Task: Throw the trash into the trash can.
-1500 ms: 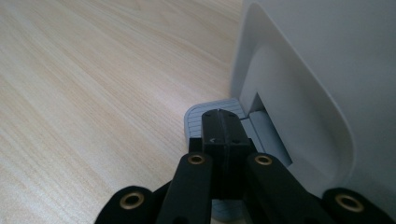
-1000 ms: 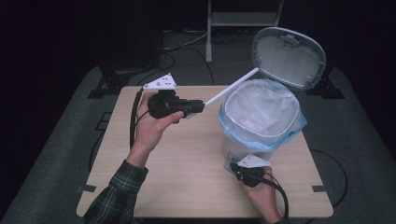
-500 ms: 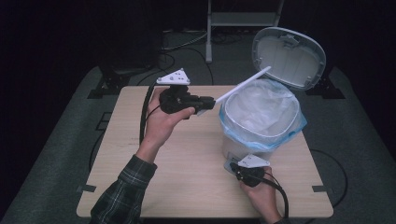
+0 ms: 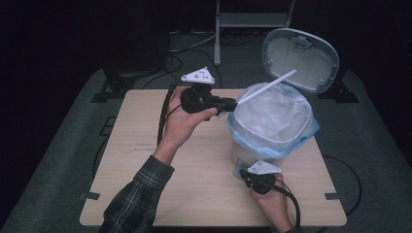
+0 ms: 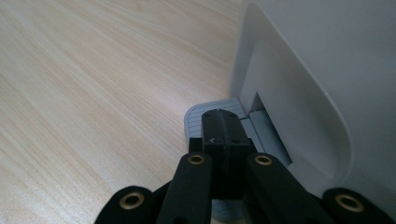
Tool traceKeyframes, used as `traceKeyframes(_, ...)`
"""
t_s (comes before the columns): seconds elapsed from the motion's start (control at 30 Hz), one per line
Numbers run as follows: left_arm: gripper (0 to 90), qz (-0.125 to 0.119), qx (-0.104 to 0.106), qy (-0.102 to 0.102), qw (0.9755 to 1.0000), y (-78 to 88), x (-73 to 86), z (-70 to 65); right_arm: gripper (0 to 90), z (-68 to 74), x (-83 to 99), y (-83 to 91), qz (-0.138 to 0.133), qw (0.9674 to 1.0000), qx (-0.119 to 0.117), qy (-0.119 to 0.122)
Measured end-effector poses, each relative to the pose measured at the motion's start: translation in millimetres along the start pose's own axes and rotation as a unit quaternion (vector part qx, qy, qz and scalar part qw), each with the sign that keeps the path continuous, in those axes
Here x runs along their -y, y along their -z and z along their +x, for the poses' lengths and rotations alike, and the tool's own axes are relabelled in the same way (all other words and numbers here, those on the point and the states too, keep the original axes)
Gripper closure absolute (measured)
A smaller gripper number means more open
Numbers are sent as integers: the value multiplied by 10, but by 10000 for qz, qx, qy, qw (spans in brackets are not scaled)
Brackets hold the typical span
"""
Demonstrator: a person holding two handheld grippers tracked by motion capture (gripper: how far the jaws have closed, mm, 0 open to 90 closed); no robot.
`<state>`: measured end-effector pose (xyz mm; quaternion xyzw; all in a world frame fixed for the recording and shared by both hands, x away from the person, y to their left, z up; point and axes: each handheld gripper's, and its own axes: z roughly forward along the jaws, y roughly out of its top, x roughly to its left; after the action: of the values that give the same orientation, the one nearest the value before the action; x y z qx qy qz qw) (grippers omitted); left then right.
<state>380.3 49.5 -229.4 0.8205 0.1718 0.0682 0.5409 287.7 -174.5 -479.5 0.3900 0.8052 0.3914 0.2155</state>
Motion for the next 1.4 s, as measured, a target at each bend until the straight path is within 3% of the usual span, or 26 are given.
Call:
traceKeyframes(1.1, 801, 22, -30, -109, 9999, -103, -148, -57, 899, -3, -1, -3, -20, 10000, -11, 17)
traceKeyframes(1.4, 740, 1, -93, -150, 9998, -127, -178, -82, 899, -3, -1, -3, -18, 10000, -12, 20)
